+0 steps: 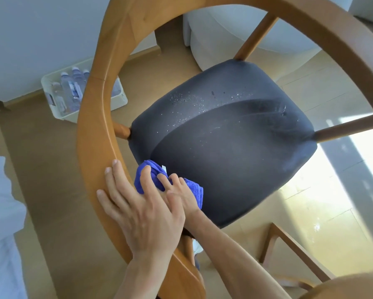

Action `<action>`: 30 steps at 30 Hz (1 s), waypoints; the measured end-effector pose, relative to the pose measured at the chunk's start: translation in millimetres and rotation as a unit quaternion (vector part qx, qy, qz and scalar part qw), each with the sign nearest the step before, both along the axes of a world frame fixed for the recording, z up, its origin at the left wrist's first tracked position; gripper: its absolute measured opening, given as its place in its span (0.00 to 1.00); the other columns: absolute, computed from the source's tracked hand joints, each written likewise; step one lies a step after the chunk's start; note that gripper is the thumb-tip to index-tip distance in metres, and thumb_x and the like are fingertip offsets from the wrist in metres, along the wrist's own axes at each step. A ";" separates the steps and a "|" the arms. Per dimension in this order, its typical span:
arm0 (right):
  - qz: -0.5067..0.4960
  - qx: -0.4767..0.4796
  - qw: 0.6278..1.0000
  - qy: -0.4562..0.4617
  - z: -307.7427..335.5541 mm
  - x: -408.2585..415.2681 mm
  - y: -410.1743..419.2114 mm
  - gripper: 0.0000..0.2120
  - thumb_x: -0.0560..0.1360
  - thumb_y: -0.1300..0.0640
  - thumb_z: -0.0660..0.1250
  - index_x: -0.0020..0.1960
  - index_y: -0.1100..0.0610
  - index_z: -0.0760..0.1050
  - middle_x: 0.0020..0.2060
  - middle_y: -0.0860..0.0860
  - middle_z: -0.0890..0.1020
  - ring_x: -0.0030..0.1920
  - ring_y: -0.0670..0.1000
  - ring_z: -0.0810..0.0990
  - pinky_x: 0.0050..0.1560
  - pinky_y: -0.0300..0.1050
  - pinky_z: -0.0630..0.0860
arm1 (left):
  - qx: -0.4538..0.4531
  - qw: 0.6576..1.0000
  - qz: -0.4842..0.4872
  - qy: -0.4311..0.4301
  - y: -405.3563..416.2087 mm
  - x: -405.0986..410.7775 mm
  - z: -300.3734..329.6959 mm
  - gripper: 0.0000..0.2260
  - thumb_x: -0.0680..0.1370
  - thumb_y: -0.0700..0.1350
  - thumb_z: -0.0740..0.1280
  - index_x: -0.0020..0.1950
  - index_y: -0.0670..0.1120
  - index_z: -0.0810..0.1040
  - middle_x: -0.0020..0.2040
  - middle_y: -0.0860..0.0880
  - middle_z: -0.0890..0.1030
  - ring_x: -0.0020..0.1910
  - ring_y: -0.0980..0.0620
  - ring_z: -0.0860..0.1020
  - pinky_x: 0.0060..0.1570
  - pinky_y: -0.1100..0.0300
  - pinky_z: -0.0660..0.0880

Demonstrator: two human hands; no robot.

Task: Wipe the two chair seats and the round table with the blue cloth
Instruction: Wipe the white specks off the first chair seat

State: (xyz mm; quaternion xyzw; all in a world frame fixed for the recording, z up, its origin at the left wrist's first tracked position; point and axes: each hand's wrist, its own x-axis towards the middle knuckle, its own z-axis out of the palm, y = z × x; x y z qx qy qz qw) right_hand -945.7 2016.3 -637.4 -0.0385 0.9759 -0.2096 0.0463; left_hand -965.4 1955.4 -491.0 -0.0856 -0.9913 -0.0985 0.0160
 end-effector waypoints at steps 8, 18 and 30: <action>-0.104 0.031 0.992 0.062 -4.0 -32.7 40.7 0.19 0.67 0.60 0.72 0.57 0.51 0.76 0.48 0.56 0.77 0.36 0.57 0.69 0.35 0.51 0.72 | 0.008 0.999 -0.015 0.035 5.7 -71.7 2.7 0.22 0.70 0.44 0.65 0.63 0.39 0.71 0.68 0.37 0.68 0.72 0.35 0.61 0.70 0.37 0.58; -0.218 0.089 0.970 0.056 1.0 -76.8 118.4 0.15 0.68 0.59 0.71 0.55 0.51 0.78 0.48 0.56 0.77 0.35 0.57 0.69 0.32 0.49 0.70 | -0.014 0.999 -0.009 0.038 17.8 -106.1 -3.6 0.25 0.70 0.43 0.64 0.66 0.38 0.68 0.74 0.35 0.60 0.76 0.35 0.55 0.74 0.40 0.51; -0.499 0.106 0.859 -0.040 7.3 -26.2 294.8 0.21 0.78 0.51 0.62 0.69 0.53 0.66 0.64 0.62 0.68 0.58 0.66 0.69 0.56 0.60 0.68 | -0.034 0.999 0.005 0.019 23.0 -107.7 -3.7 0.30 0.70 0.47 0.66 0.69 0.38 0.65 0.76 0.33 0.55 0.77 0.35 0.51 0.74 0.40 0.49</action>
